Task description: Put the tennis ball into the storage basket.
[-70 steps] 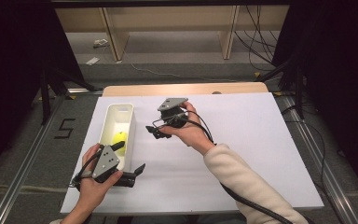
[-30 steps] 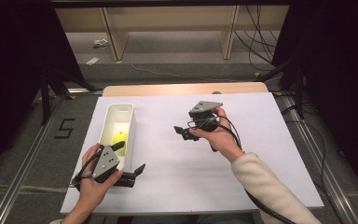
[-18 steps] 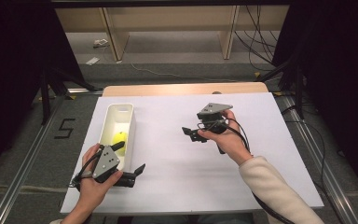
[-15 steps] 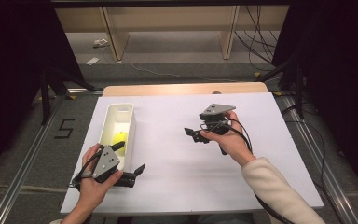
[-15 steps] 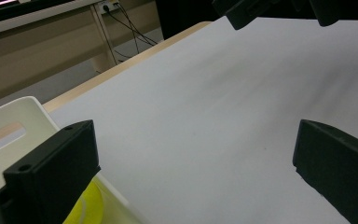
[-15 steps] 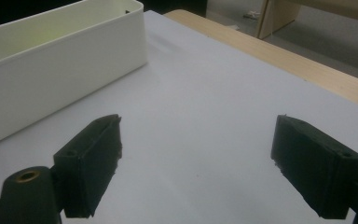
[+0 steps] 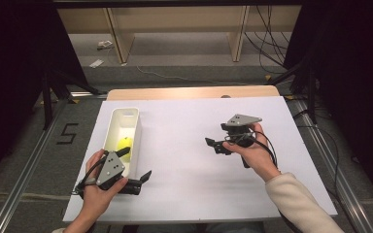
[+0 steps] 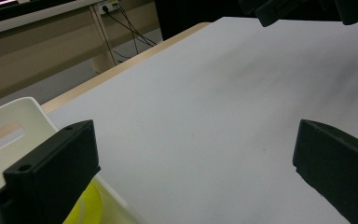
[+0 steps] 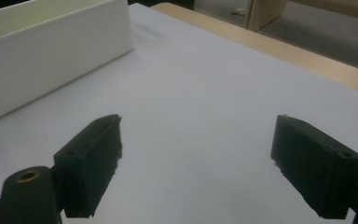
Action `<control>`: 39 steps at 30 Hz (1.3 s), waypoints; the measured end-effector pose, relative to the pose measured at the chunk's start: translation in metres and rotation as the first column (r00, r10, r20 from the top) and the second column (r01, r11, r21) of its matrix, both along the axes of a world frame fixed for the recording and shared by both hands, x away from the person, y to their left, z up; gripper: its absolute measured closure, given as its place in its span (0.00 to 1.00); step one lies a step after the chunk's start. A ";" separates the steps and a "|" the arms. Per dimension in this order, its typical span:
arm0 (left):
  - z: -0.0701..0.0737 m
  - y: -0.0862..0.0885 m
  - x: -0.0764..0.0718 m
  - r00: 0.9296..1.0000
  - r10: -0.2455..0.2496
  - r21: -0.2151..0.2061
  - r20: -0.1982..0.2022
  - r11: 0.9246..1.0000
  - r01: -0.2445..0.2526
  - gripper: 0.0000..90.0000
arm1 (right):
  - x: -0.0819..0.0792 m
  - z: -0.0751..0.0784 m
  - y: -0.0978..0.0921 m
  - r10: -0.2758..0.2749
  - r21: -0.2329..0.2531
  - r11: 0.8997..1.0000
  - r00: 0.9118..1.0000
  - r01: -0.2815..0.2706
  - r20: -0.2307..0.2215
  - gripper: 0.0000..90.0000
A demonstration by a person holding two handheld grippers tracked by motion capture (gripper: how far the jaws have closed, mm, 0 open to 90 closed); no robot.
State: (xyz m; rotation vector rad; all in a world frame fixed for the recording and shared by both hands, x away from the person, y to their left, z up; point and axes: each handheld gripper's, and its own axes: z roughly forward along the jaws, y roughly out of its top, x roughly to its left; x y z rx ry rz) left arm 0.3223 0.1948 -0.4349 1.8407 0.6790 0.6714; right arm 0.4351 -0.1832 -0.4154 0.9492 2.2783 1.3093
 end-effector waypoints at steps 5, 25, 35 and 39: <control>0.000 0.000 0.000 1.000 0.000 -0.001 0.000 1.000 0.000 0.00 | -0.006 -0.003 -0.008 -0.001 -0.002 1.000 1.000 0.001 -0.005 0.19; 0.000 0.000 0.000 1.000 0.001 0.000 0.001 1.000 -0.001 0.00 | -0.025 -0.010 -0.038 -0.032 -0.007 0.999 0.999 0.032 -0.010 0.19; 0.000 0.000 0.000 1.000 0.001 -0.001 0.001 1.000 -0.001 0.00 | -0.035 -0.012 -0.054 -0.056 -0.009 0.998 0.998 0.056 -0.010 0.19; 0.000 0.000 0.000 1.000 0.002 -0.001 0.001 1.000 -0.002 0.00 | -0.039 -0.013 -0.061 -0.065 -0.010 0.998 0.998 0.065 -0.012 0.18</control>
